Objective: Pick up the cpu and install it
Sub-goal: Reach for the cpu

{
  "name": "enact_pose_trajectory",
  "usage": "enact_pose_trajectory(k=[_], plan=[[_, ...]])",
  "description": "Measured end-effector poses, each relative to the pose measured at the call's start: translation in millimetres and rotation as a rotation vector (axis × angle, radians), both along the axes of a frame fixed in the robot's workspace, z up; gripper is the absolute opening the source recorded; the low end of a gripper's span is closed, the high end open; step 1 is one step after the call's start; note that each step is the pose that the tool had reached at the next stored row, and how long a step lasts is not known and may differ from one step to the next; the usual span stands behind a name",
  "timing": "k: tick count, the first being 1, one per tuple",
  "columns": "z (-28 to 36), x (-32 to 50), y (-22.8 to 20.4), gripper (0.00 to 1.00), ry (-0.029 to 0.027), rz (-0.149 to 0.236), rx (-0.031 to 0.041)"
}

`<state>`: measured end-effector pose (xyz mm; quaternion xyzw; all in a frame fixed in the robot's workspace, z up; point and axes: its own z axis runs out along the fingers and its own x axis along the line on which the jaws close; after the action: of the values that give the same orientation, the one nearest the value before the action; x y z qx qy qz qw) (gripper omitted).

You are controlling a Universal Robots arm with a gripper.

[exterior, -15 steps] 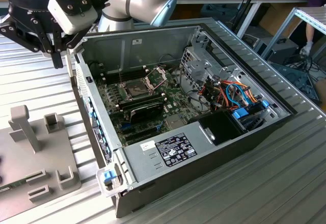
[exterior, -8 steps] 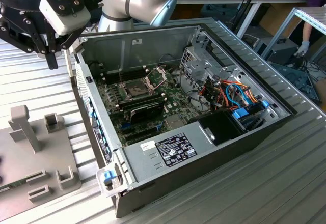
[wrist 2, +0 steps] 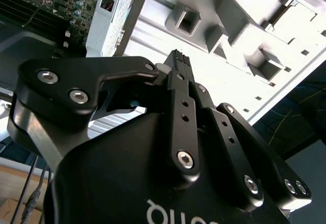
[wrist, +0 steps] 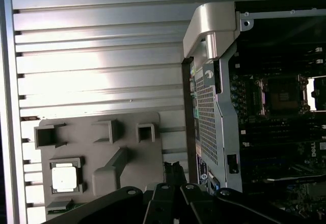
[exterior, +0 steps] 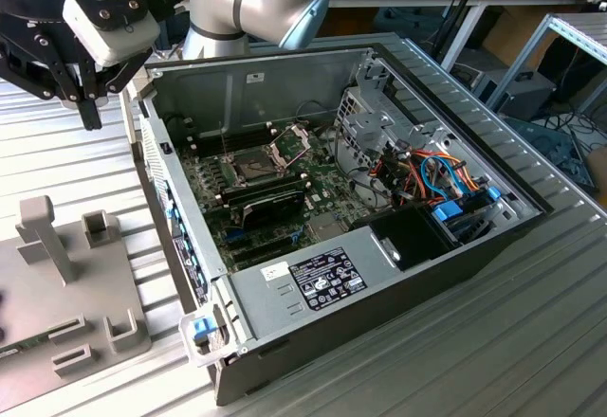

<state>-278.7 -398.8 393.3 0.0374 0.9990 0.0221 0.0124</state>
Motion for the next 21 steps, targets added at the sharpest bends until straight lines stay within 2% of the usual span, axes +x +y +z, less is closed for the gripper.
enact_pose_trajectory(k=[9,17,21], plan=[[-0.1,-2.2,0.0,0.11,-0.0001,0.0,0.0001],[-0.1,-13.1,0.0,0.11,-0.0001,0.0,0.0],[-0.1,-15.4,0.0,0.11,-0.0001,0.0,0.0001]])
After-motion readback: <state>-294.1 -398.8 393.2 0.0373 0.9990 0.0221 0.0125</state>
